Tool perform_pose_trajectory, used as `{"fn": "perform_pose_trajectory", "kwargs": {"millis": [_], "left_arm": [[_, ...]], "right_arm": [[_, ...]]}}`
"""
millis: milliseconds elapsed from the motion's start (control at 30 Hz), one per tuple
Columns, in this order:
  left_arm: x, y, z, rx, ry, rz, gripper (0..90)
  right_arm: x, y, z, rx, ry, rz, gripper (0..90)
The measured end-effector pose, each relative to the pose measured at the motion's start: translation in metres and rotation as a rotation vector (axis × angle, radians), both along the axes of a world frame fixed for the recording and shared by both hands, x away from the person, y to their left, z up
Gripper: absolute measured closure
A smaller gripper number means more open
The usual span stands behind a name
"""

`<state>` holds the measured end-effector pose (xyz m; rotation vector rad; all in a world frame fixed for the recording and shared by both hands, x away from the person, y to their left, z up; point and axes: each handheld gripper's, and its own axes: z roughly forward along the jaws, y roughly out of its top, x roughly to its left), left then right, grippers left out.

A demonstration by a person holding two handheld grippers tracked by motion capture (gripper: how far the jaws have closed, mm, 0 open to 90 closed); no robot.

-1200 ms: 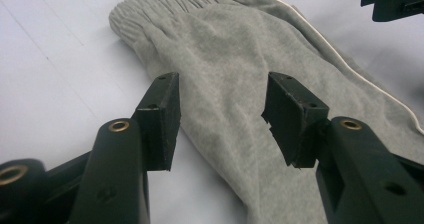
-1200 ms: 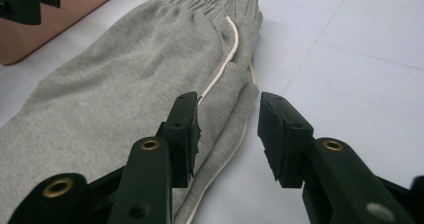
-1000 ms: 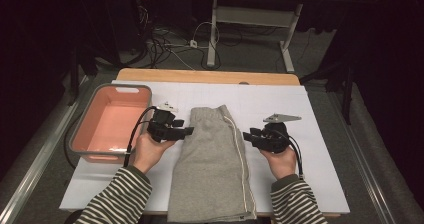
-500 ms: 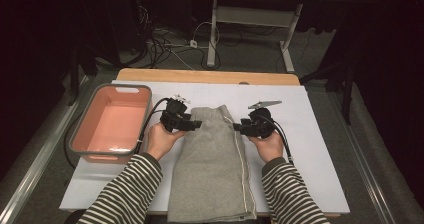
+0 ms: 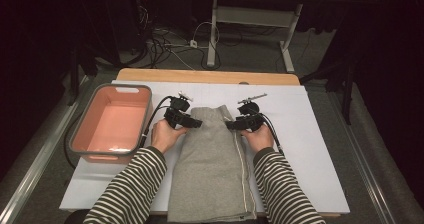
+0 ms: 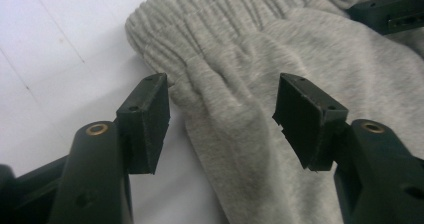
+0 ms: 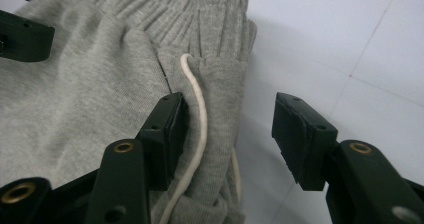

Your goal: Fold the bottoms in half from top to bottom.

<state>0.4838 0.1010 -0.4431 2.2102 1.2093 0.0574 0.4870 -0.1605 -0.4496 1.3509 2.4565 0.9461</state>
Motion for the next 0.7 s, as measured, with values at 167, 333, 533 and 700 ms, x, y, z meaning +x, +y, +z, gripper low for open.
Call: {"fn": "perform_pose_trajectory", "kwargs": {"millis": [167, 333, 533, 700], "left_arm": [[0.007, 0.001, -0.007, 0.008, 0.036, 0.016, 35.4], [0.012, 0.001, -0.015, -0.006, 0.066, 0.013, 33.8], [0.012, -0.002, -0.015, -0.003, 0.067, 0.011, 34.6], [0.011, -0.007, -0.016, -0.009, 0.065, -0.008, 38.2]], "right_arm": [[0.007, 0.0, -0.007, -0.006, 0.037, -0.009, 44.6], [0.009, -0.002, -0.009, 0.009, 0.058, -0.014, 43.6], [0.008, 0.009, -0.008, -0.025, 0.066, -0.015, 47.5], [0.008, 0.014, -0.007, -0.039, 0.07, -0.003, 51.9]]}}
